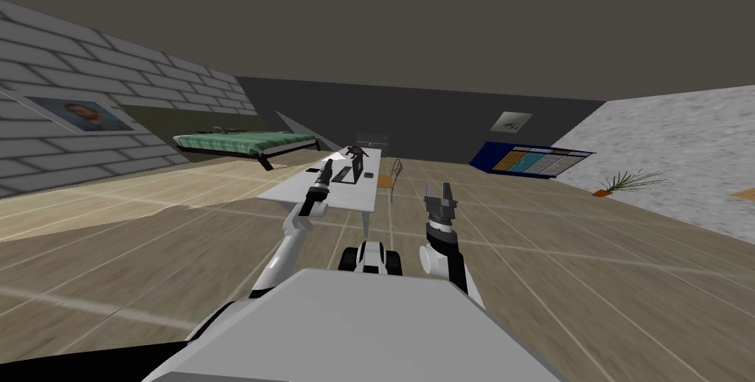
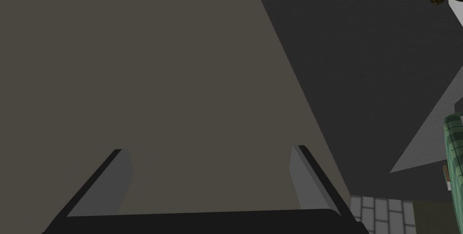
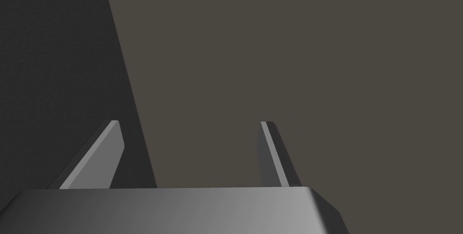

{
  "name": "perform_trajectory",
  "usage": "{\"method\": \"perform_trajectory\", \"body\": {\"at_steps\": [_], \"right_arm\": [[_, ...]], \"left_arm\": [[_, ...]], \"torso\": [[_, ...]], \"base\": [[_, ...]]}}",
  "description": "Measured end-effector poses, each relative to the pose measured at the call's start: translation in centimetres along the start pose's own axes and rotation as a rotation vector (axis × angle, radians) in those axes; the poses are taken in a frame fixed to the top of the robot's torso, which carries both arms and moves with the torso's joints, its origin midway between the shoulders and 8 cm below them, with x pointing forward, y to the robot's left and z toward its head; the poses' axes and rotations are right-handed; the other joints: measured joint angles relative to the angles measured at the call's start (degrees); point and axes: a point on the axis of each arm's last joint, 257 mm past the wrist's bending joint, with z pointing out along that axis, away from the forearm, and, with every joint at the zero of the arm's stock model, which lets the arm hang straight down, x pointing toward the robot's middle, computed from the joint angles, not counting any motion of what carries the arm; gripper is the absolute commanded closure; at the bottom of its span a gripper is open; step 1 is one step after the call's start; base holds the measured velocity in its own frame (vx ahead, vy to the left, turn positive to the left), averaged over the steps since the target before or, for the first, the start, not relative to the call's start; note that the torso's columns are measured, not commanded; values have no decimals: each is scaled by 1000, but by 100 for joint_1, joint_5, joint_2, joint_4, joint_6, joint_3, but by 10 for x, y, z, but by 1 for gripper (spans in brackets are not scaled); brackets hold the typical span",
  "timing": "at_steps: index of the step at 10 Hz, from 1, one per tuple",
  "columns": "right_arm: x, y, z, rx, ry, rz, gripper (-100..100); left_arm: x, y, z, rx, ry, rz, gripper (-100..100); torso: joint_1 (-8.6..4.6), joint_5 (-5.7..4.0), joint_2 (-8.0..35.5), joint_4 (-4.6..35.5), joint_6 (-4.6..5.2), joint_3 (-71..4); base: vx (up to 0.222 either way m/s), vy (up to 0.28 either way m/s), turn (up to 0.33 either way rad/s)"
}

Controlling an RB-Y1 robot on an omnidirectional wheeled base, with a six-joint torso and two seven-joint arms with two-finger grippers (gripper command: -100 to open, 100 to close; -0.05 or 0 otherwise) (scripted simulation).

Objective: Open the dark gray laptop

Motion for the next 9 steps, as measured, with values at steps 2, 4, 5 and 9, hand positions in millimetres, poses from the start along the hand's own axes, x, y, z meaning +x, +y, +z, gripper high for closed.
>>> {"method": "perform_trajectory", "body": {"at_steps": [2, 4, 5, 9], "right_arm": [[0, 0, 0, 0, 0, 0, 0], [0, 0, 0, 0, 0, 0, 0], [0, 0, 0, 0, 0, 0, 0], [0, 0, 0, 0, 0, 0, 0]], "left_arm": [[0, 12, 12, -26, -1, 16, -100], [1, 26, 23, -55, -1, 30, -100], [2, 32, 26, -70, 0, 36, -100], [0, 59, 47, -135, 2, 64, -100]], "torso": [[2, 0, 1, 0, 0, 0], [2, 1, 0, 0, 0, 0], [3, 1, 0, 0, -1, 0], [4, 1, 1, 0, -1, 1]], "base": [[4, -26, -17], [3, -29, -15], [3, -38, -16], [-4, -39, -13]]}}
